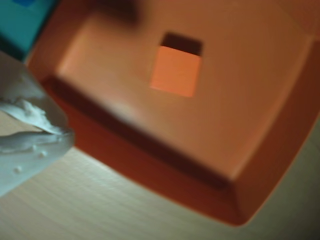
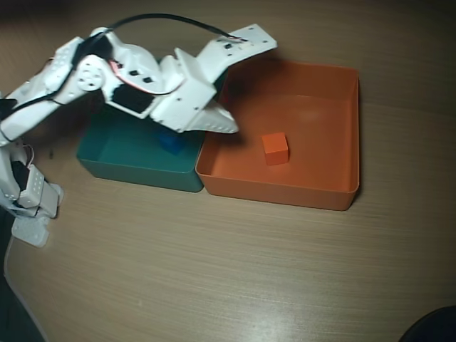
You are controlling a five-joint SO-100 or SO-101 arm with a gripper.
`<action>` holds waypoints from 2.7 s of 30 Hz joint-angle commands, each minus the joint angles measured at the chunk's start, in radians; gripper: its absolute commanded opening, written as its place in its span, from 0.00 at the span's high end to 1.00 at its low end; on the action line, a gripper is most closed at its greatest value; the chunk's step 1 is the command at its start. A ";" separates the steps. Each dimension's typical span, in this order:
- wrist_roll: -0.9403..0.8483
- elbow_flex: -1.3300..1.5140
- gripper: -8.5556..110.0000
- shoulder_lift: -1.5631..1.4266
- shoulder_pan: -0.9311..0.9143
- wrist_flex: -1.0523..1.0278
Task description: Grasp a cube and put it in the box.
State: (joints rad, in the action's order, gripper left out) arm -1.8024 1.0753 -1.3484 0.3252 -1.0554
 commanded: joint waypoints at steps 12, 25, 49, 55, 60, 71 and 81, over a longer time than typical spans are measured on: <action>-0.006 0.726 0.98 -0.541 -0.225 0.442; -0.006 1.259 0.98 -0.686 -0.380 0.603; -0.006 1.740 0.98 -0.785 -0.379 0.603; -0.006 1.796 0.98 -0.788 -0.370 0.603; -0.006 1.804 0.98 -0.787 -0.382 0.603; -0.008 1.810 0.98 -0.787 -0.377 0.603; -0.008 1.810 0.98 -0.788 -0.377 0.603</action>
State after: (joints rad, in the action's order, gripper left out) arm -1.8147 2.7918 -2.1568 -0.0522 -0.4433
